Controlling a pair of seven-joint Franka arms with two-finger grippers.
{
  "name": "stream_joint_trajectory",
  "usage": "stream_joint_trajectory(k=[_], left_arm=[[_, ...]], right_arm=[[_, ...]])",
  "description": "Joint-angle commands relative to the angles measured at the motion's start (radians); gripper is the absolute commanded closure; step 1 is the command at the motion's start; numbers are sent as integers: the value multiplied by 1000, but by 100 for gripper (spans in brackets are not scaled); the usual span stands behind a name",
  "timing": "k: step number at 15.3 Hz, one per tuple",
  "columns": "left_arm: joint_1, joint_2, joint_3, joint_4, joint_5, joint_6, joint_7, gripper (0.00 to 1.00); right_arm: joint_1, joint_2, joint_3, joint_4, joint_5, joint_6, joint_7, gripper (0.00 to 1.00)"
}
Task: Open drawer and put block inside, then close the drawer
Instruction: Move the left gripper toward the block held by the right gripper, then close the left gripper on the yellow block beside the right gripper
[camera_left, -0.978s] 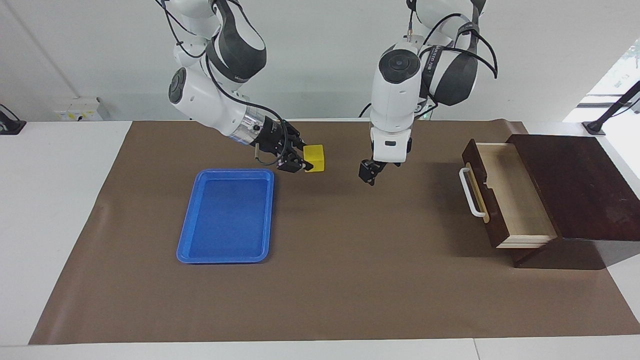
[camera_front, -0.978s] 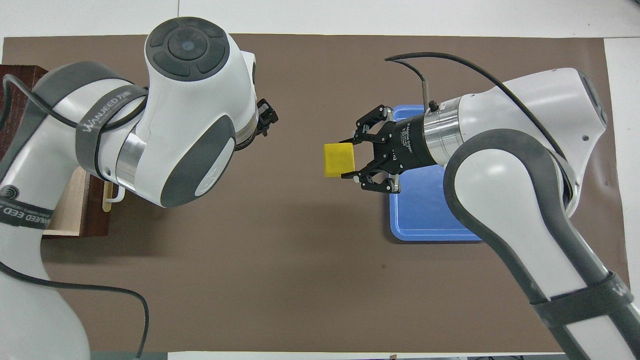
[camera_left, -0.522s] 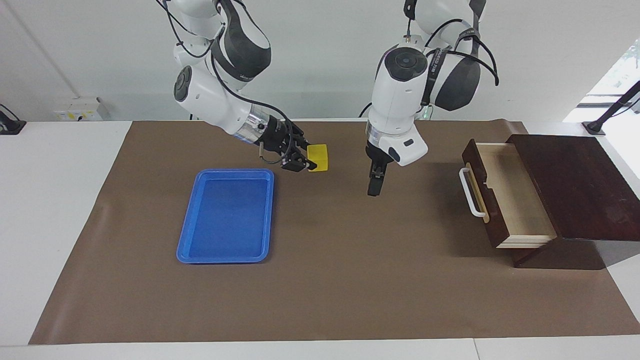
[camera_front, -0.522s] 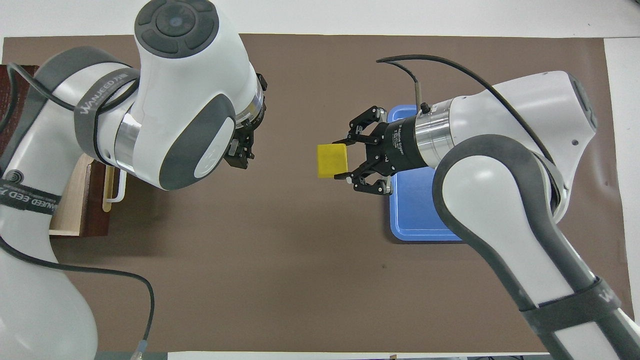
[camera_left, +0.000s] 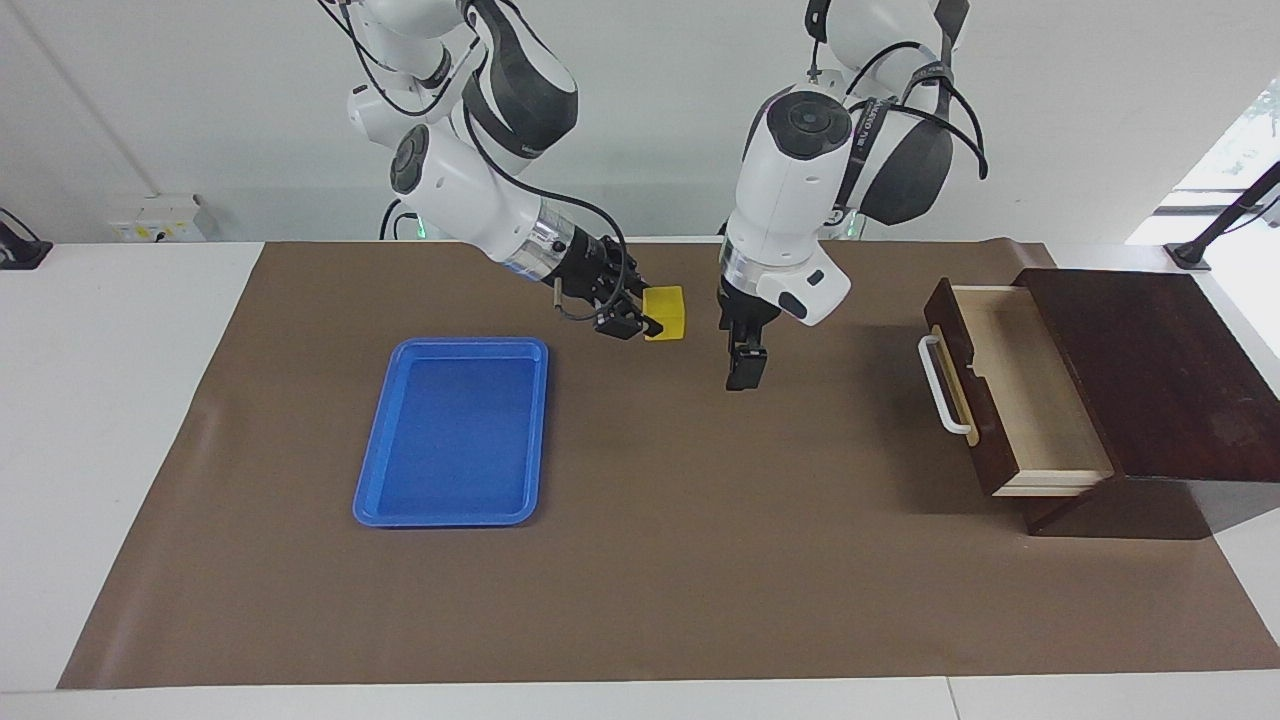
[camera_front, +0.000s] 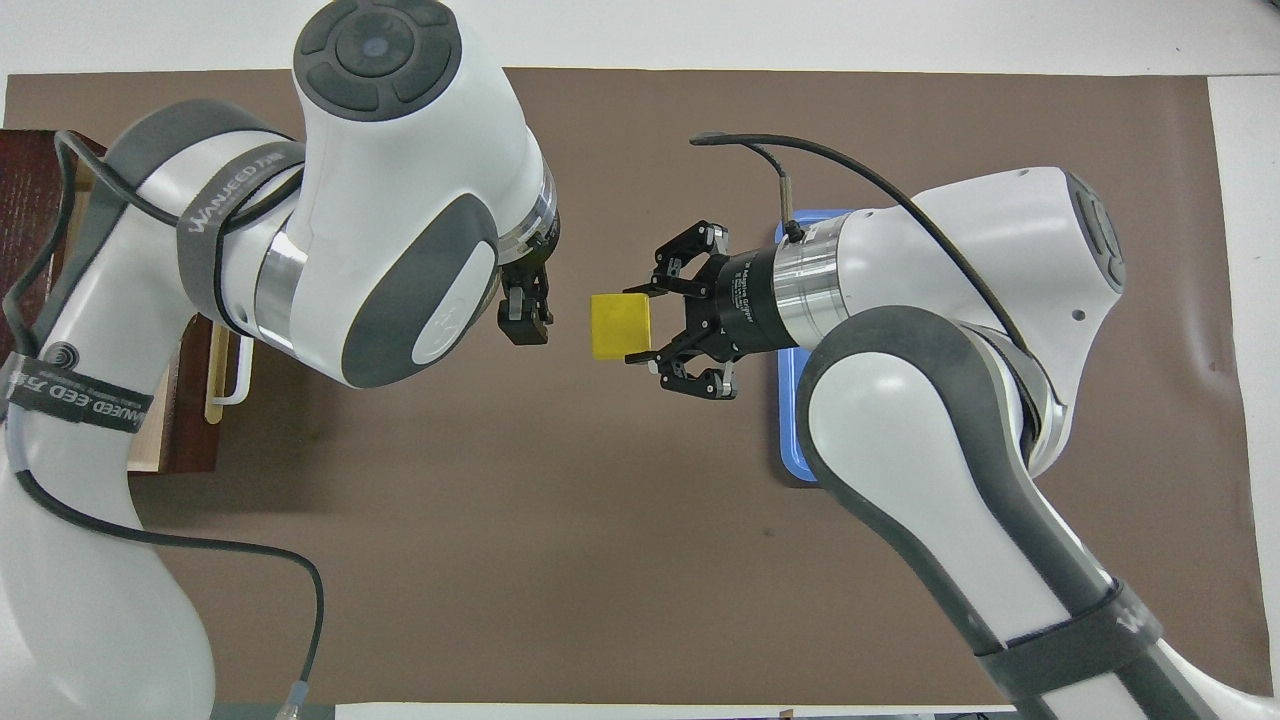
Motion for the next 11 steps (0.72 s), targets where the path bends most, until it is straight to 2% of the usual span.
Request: stream_joint_trajectory(k=[1,11], left_arm=[[-20,12,12,24,-15,-12,-20,0],[-35,0,12,2,-7,-55,-41,0]], right_arm=[[31,16,2,25,-31,27,47,100],[46,24,2,32,-33,49,63,100]])
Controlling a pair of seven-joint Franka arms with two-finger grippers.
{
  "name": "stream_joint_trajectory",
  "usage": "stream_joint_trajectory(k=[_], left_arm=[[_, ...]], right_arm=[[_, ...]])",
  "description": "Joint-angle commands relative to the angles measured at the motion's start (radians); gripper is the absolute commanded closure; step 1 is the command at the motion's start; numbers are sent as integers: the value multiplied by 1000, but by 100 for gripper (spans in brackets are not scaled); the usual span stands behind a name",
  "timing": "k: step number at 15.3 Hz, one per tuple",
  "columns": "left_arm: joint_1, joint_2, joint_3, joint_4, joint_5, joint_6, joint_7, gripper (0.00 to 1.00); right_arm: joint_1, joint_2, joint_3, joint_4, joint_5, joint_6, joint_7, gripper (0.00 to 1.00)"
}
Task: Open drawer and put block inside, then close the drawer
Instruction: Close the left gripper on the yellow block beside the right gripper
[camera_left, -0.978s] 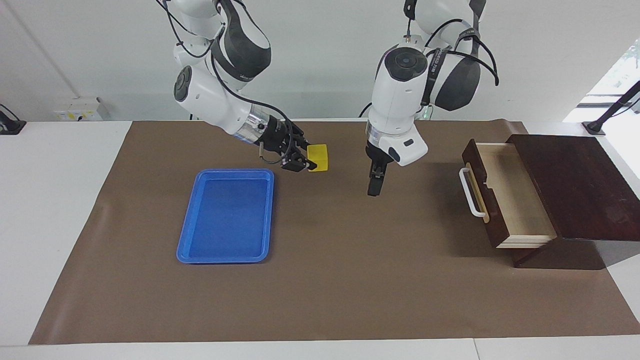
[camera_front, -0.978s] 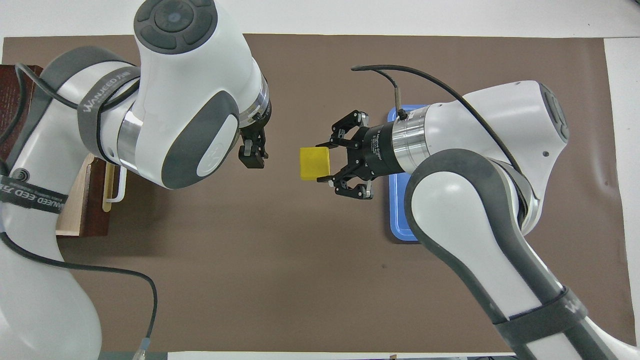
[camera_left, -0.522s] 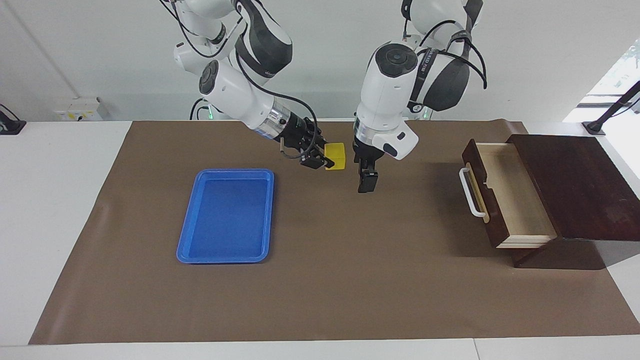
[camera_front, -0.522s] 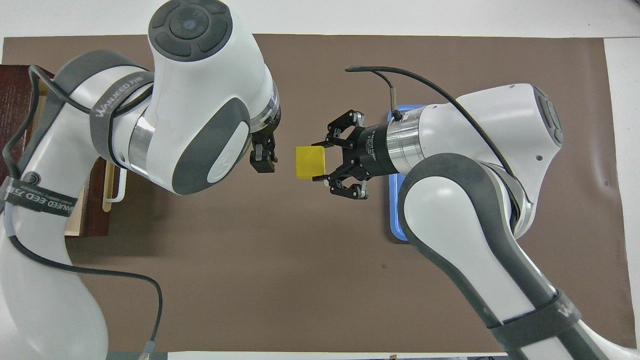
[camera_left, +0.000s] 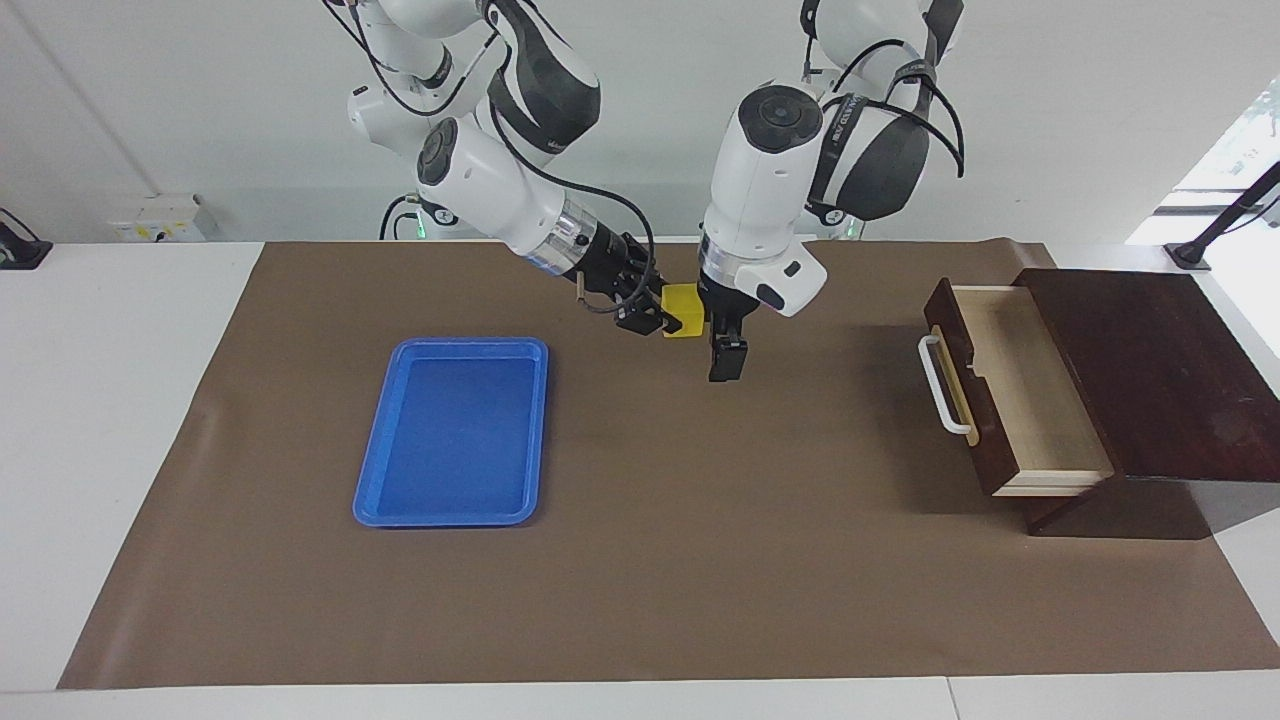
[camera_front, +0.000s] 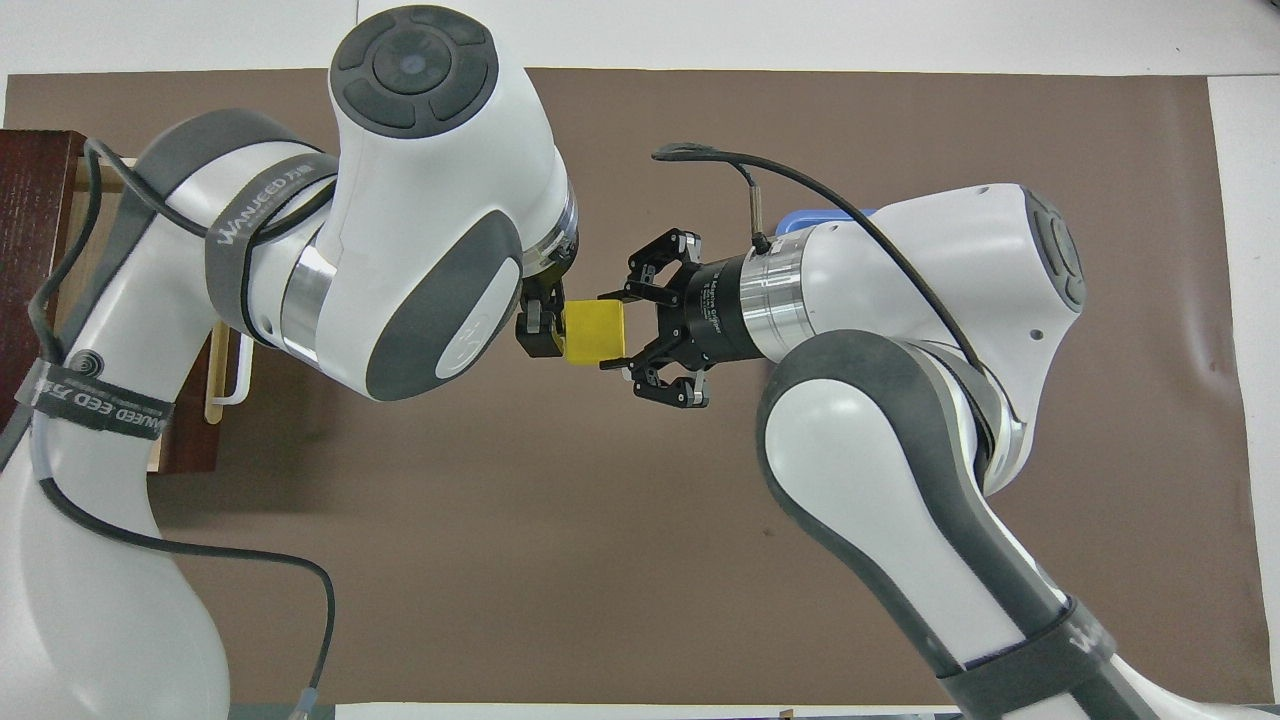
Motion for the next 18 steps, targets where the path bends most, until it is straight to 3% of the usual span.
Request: stream_joint_trajectory(k=[1,6,18], left_arm=[[-16,-4,15,-2,-6,-47,-18,0],[-31,-34,13,-63,-4,-57,-23,0],[-46,-85,12,-58,-13,-78,-33,0]], right_arm=[[6,18,2,30,-32,11,45,100],[1,61,1,87,-43,8,45,100],[-8,61,2,90,-44,-3,47,100]])
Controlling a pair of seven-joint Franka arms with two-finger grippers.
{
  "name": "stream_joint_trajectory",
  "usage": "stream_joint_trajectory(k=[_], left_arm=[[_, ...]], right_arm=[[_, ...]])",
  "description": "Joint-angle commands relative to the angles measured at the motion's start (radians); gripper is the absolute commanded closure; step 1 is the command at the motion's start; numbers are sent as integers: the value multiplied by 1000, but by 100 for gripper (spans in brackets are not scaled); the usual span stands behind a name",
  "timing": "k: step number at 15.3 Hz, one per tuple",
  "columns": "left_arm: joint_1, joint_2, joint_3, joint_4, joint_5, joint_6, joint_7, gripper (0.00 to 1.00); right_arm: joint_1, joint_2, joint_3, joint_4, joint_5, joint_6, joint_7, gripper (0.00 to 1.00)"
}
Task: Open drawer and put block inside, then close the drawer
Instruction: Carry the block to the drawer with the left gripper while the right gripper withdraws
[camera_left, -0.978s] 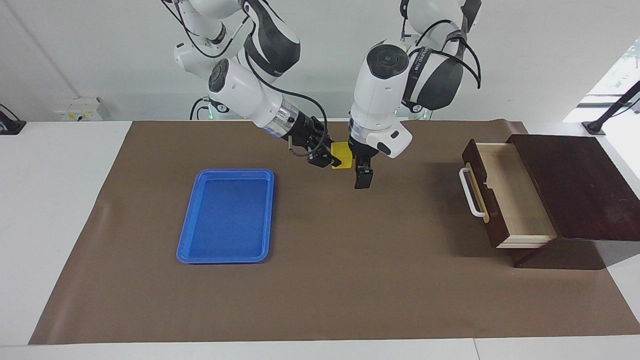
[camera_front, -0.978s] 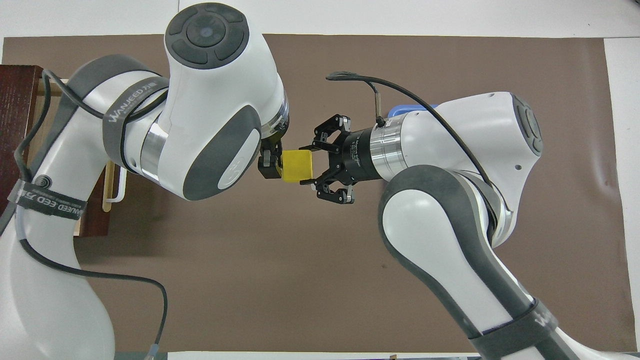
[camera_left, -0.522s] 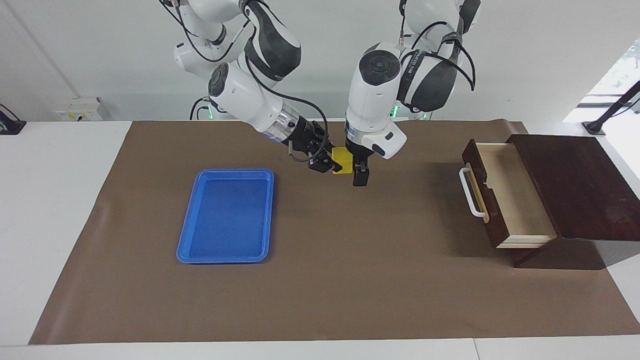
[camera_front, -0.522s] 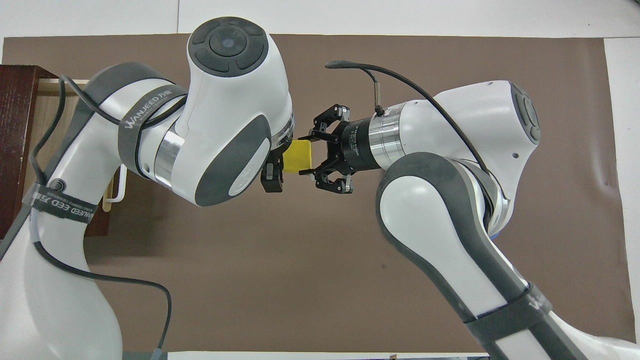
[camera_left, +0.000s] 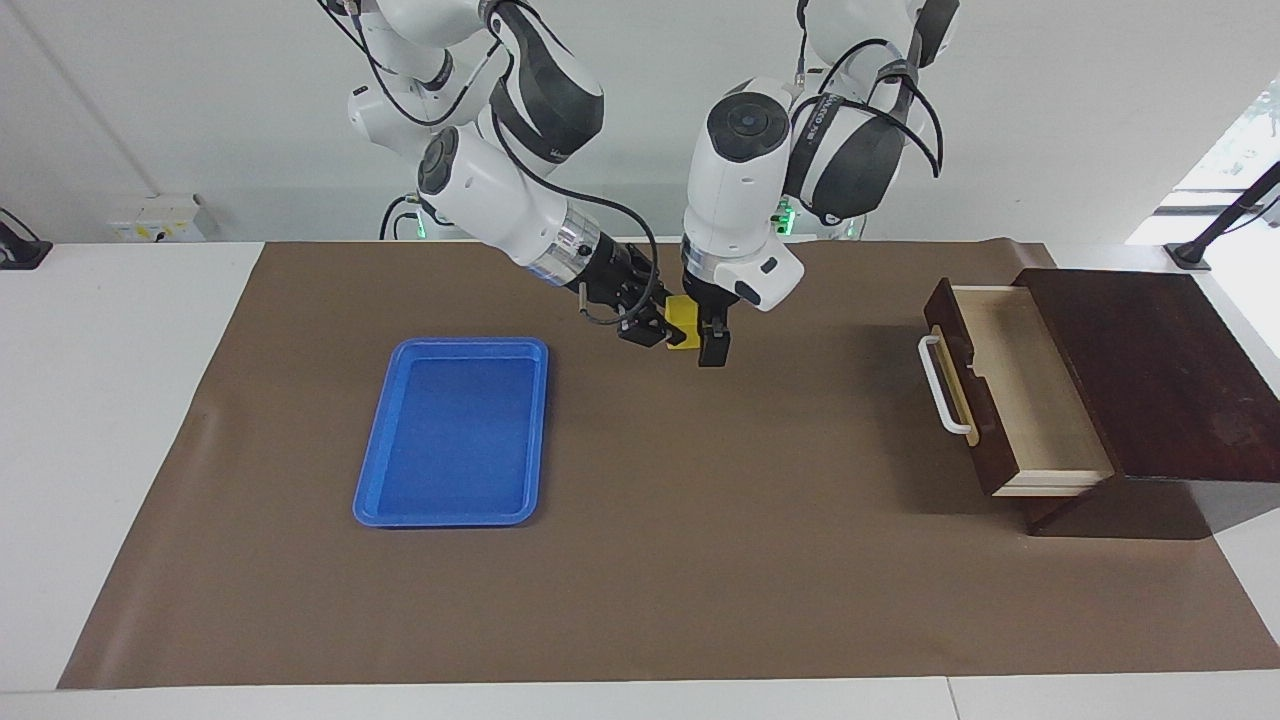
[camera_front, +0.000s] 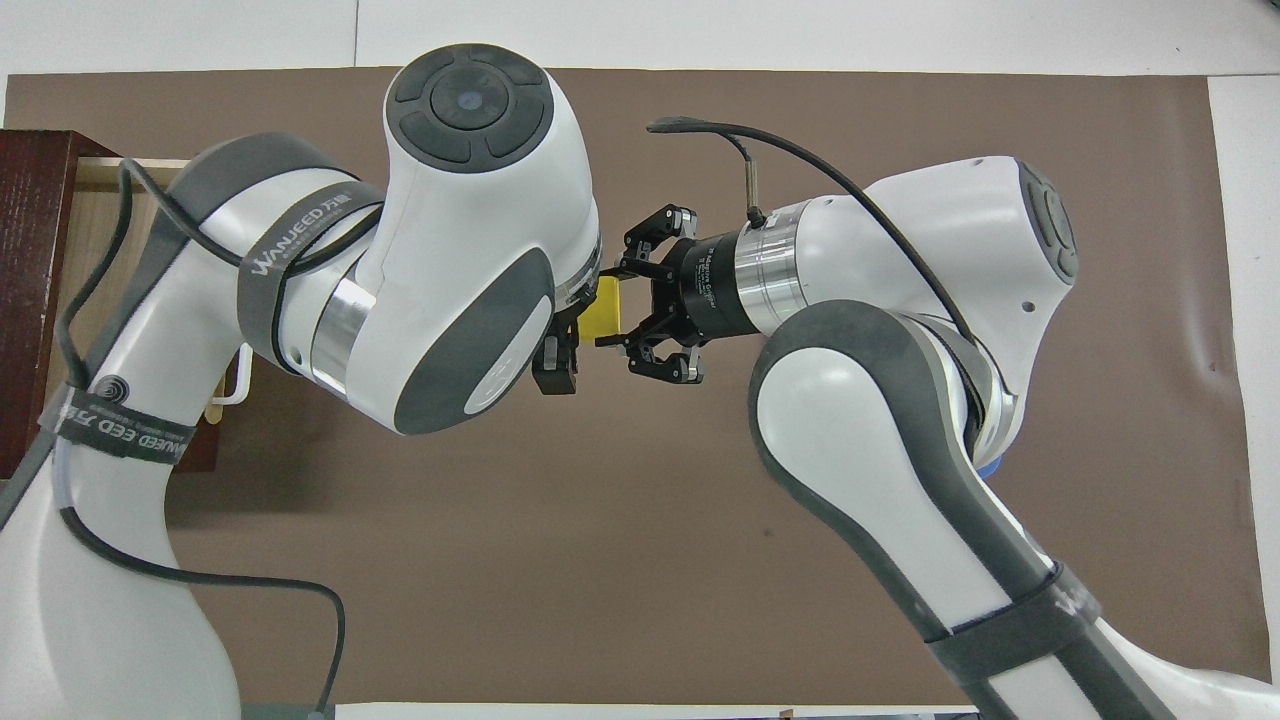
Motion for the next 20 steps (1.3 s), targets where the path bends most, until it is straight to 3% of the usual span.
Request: stream_joint_trajectory(k=[1,16,18,20], left_arm=[[-13,-37,14,-29,-15,-14,-11,0],[-25,-34,13,-26,-15,24,-13,1],[-25,-34,13,-26,-12,23,-13,15],[-25,-33,13,-26,-10,26,-13,43]], right_arm=[[-5,12,7,26,-36,-5,46,100],[-2,12,7,29,-35,-4,52,100],[-2,12,7,29,-35,-5,52,100],[-2,12,7,29,-35,-6,52,100]])
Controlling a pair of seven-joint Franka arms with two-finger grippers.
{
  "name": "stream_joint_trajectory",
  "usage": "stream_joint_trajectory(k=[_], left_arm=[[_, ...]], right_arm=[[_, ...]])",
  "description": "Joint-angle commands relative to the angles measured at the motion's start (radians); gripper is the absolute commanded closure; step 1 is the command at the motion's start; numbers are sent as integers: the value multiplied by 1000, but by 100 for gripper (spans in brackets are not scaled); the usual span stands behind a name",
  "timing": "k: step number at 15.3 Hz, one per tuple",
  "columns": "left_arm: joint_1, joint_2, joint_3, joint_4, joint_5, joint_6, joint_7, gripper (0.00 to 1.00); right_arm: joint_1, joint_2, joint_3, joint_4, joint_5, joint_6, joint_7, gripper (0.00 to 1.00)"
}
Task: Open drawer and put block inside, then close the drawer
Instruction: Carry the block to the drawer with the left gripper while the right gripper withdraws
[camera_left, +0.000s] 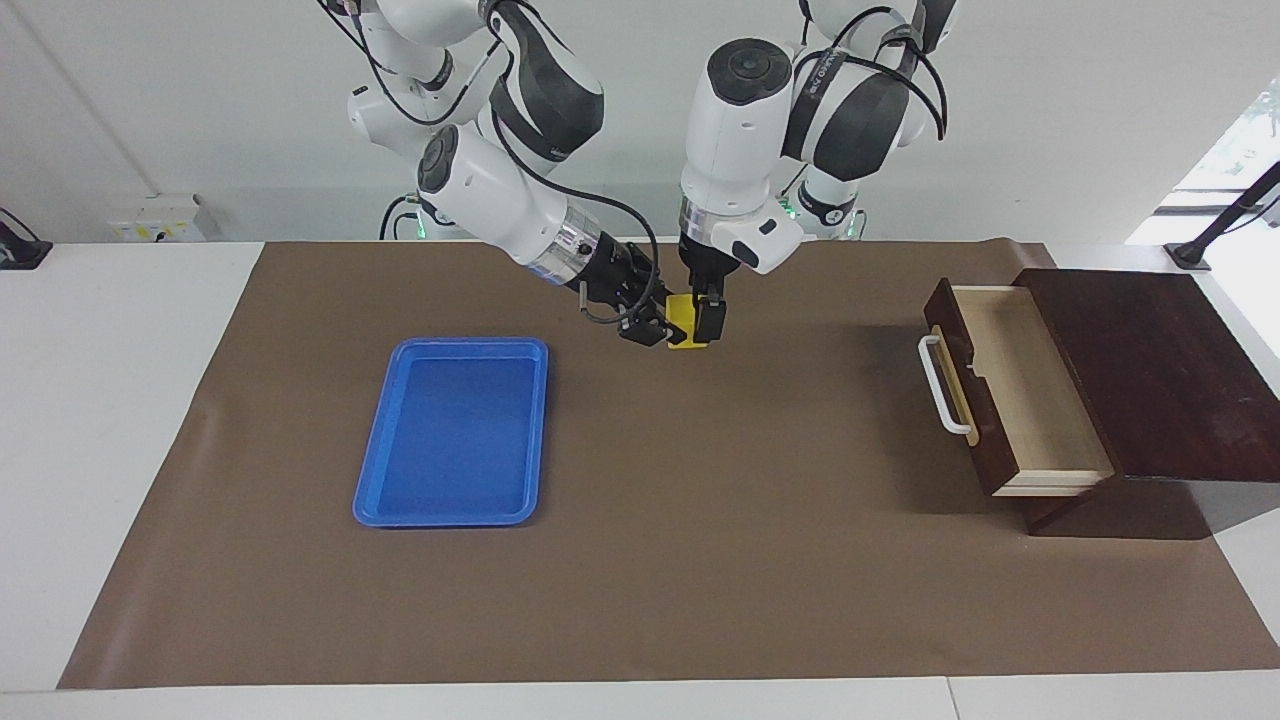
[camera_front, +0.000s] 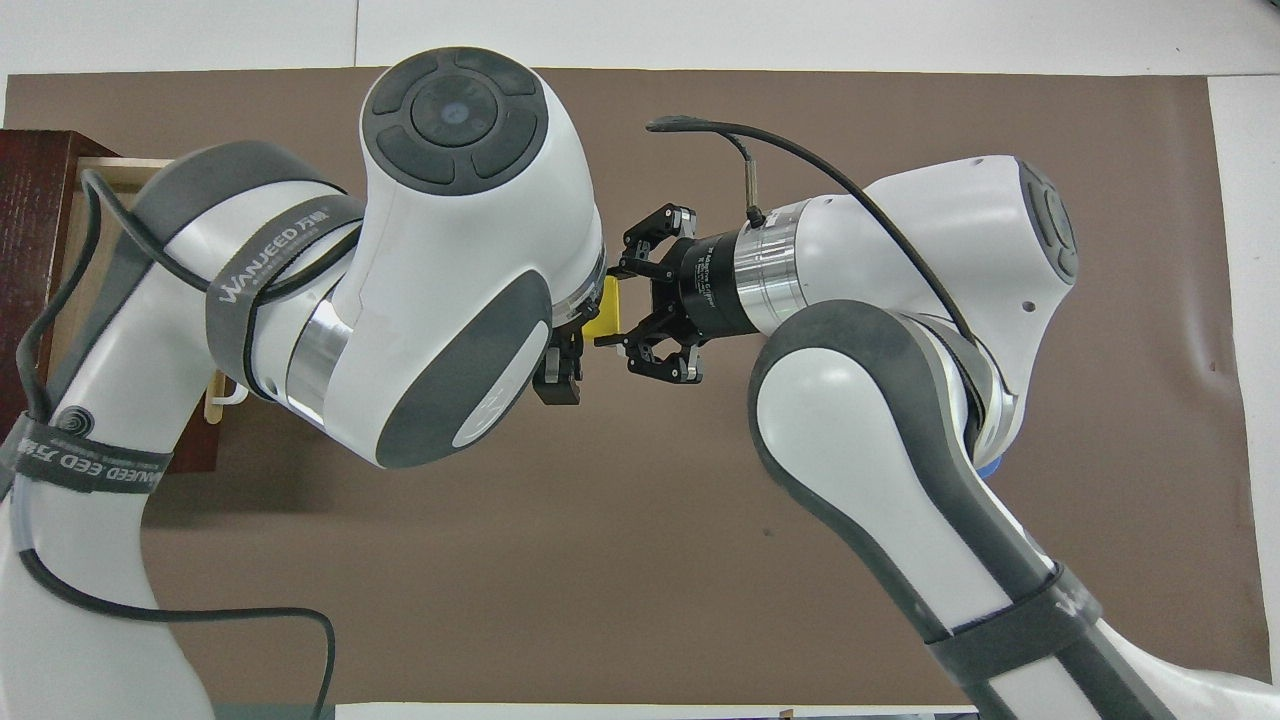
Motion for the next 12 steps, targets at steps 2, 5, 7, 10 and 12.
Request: stream_joint_trajectory(k=[2,5,7,10,12], left_arm=[[-13,-19,11,-25,-3,22,-9,100],[-13,-19,11,-25,-1,27,-3,100],[-13,-19,11,-25,-6,27,-3,100],[-13,-21,11,-25,-4,29,0,100],[-13,-21,11,-25,-3,35,0,100]], right_arm=[[-2,12,5,27,-35,3,51,100],[-4,12,5,27,-35,3,50,100],[-4,12,5,27,-35,3,51,100],[1,12,4,29,-38,11,87,1],[-7,14,4,38,-42,3,88,0]])
